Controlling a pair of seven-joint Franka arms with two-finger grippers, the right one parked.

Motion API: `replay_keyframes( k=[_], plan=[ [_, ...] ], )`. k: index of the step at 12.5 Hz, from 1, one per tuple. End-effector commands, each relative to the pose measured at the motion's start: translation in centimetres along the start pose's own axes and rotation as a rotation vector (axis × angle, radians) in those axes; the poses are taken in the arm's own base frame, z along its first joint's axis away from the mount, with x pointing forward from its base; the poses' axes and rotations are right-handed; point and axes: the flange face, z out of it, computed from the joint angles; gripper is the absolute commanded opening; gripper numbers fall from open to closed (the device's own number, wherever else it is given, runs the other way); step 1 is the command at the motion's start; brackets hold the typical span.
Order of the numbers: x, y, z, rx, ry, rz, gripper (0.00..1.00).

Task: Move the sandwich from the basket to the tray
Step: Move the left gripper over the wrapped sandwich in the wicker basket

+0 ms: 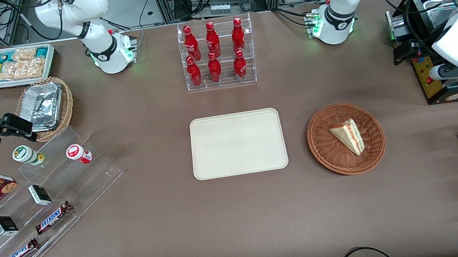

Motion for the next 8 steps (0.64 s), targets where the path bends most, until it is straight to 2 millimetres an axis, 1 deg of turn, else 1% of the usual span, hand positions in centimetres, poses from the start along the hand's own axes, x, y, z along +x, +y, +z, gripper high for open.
replay_keyframes(
  k=[1, 3, 5, 7, 8],
  plan=[
    [0.1, 0.3, -0.8, 0.0, 0.048, 0.018, 1.0],
    [0.8, 0.3, -0.4, 0.0, 0.059, 0.014, 1.0],
    [2.1, 0.4, 1.5, -0.002, 0.023, 0.016, 1.0],
    [3.5, 0.9, 4.7, -0.003, -0.013, 0.024, 1.0],
    [4.2, 1.7, 6.6, 0.0, -0.019, 0.03, 1.0]
  ],
)
